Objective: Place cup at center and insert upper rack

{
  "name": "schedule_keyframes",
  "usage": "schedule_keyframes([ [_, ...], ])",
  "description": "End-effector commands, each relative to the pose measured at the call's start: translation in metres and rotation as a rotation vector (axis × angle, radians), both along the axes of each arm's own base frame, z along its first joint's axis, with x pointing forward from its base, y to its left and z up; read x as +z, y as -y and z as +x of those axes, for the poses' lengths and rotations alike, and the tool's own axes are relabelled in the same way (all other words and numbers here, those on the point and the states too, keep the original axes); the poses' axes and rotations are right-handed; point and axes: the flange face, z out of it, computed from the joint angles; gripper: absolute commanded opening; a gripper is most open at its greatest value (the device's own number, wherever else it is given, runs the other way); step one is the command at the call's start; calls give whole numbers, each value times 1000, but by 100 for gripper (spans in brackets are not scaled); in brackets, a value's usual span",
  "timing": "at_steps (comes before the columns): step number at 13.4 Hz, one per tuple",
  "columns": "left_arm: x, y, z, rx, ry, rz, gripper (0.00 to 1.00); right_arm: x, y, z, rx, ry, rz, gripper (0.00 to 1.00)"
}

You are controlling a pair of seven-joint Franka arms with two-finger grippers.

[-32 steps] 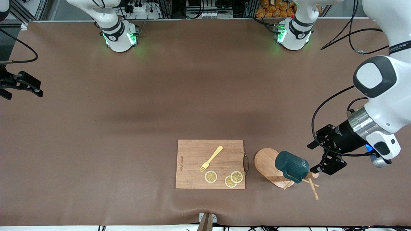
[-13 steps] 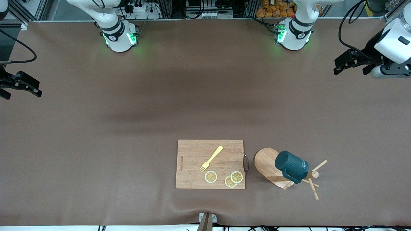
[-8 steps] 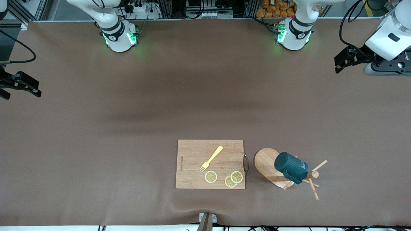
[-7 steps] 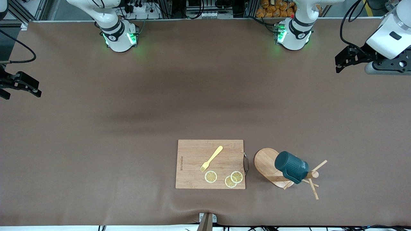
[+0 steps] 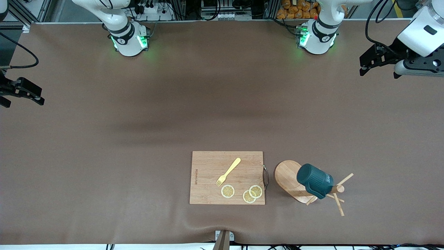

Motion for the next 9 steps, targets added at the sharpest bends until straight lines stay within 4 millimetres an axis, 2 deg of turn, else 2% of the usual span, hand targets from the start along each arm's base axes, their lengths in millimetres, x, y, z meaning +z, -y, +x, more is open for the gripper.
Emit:
schedule_keyframes([
  [1,7,10,-7,-29,3,-14,100,4,2,-4,-17,2,-2,100],
  [9,4,11,-6,-26,-1,-13,100,4,5,-4,-21,2,-2,100],
])
